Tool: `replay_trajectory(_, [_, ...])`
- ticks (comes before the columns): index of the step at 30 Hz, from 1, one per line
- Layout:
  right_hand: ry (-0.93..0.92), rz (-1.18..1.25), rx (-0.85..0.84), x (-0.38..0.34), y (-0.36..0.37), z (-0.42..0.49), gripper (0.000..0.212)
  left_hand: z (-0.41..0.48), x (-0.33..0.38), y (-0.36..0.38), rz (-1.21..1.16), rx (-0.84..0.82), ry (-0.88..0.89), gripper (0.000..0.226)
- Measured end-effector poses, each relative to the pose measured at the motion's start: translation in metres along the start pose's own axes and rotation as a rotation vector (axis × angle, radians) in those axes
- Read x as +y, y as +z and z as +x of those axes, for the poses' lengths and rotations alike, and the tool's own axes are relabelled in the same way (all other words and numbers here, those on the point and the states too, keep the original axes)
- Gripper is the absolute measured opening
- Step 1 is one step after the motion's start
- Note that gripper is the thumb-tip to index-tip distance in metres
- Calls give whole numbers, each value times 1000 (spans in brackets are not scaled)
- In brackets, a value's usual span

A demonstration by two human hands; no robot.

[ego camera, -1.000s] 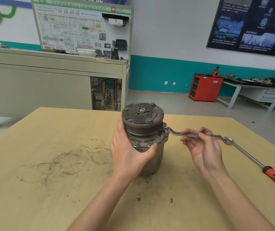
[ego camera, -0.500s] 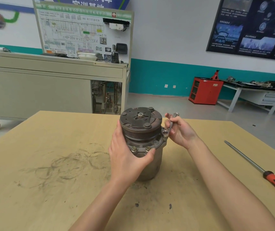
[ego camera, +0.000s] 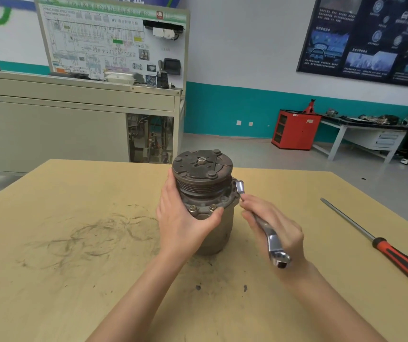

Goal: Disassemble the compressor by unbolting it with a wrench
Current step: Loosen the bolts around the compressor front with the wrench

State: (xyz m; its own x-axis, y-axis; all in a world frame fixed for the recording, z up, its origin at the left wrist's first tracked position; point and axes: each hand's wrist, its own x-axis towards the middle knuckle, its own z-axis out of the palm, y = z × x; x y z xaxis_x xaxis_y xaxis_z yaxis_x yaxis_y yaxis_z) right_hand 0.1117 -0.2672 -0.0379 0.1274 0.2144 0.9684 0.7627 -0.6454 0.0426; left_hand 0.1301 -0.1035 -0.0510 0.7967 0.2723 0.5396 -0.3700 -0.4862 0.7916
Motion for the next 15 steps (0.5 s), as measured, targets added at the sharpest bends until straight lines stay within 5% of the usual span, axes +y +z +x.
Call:
replay_trajectory(8, [-262, -332, -82, -2, 6, -16, 36, 0, -1, 0, -15, -5, 6, 120])
replay_trajectory(15, [-156, -125, -107, 10, -7, -20, 34, 3, 0, -3, -42, -6, 28, 120])
